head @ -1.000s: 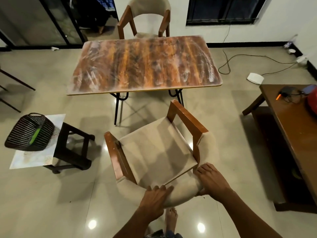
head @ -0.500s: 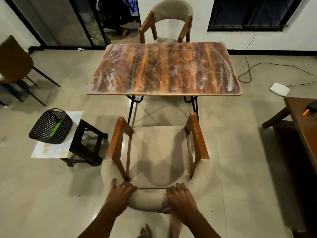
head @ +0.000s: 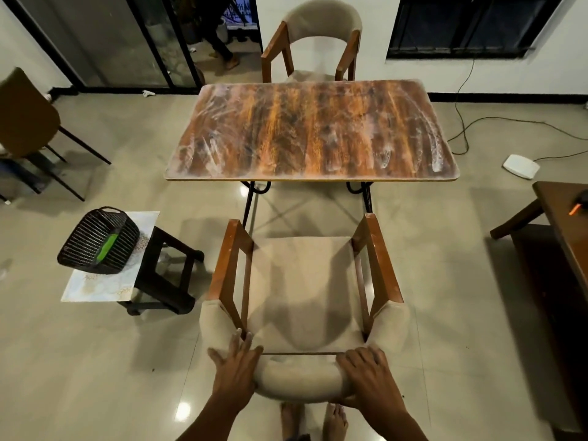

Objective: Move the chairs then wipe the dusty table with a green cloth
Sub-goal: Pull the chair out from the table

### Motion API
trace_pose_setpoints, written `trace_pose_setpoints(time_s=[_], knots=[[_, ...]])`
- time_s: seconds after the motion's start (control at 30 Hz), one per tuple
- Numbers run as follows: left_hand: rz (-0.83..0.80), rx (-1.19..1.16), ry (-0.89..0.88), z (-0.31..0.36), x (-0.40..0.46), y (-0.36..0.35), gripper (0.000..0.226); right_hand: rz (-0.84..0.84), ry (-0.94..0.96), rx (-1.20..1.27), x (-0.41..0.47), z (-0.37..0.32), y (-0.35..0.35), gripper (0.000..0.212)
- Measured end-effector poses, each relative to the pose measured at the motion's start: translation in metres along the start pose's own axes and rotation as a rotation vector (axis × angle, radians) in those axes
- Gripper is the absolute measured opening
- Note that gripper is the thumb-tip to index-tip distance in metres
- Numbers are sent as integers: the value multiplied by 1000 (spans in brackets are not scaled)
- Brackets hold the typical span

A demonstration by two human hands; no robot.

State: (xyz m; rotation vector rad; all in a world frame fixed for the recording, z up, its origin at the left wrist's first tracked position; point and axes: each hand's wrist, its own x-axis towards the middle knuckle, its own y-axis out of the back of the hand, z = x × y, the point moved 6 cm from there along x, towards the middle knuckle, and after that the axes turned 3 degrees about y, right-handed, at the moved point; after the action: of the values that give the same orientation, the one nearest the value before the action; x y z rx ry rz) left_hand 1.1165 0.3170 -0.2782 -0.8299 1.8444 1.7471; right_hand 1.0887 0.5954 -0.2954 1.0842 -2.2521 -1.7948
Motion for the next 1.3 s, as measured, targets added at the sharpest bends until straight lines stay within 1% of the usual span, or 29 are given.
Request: trace_pose_setpoints(time_s=[0.03,0.1,0.17,0.2,0.23,0.27,0.3,0.37,0.43,0.53,0.63,0.7,0.8,0.93,1.03,1.1,1.3], knots=[[-20,-26,20,-4,2,1,72,0,0,1,4,-2,1,83],[36,-59,3,-8,5,11,77,24,-4,-12,12,-2,4,79],[102,-16,18,-17,11,15,93,38,-34,-47,19,1,8,77],[188,-24,3,-22,21,11,98,39,-50,-60,23,2,9,77],[235,-65,-15,-27,33,7,102,32,-64,-67,26,3,10,77],[264,-89,-24,-31,46,4,106,29,-73,-74,31,4,14,77],[256,-132,-16,-33,56,5,110,40,-85,-77,36,4,19,77],[278,-179,5,-26,53,25,118,57,-134,-79,44,9,28,79],[341,-276,68,-22,48,46,118,56,-194,-93,52,14,34,82],[361,-460,243,-28,57,56,109,49,-268,-116,60,23,39,96],[293,-544,345,-32,69,62,112,-12,-344,-86,68,34,36,106],[270,-539,350,-32,79,61,113,-46,-376,-69,70,30,46,102],[264,-510,334,-33,88,58,115,-46,-361,-34,75,29,53,87],[262,-495,342,-38,92,61,115,-2,-325,-16,82,27,54,82],[256,-503,355,-41,95,69,116,-7,-288,16,89,27,60,75],[252,-505,357,-41,98,75,115,20,-282,24,95,30,67,73],[234,-489,382,-41,110,89,116,-3,-290,2,106,32,79,78]])
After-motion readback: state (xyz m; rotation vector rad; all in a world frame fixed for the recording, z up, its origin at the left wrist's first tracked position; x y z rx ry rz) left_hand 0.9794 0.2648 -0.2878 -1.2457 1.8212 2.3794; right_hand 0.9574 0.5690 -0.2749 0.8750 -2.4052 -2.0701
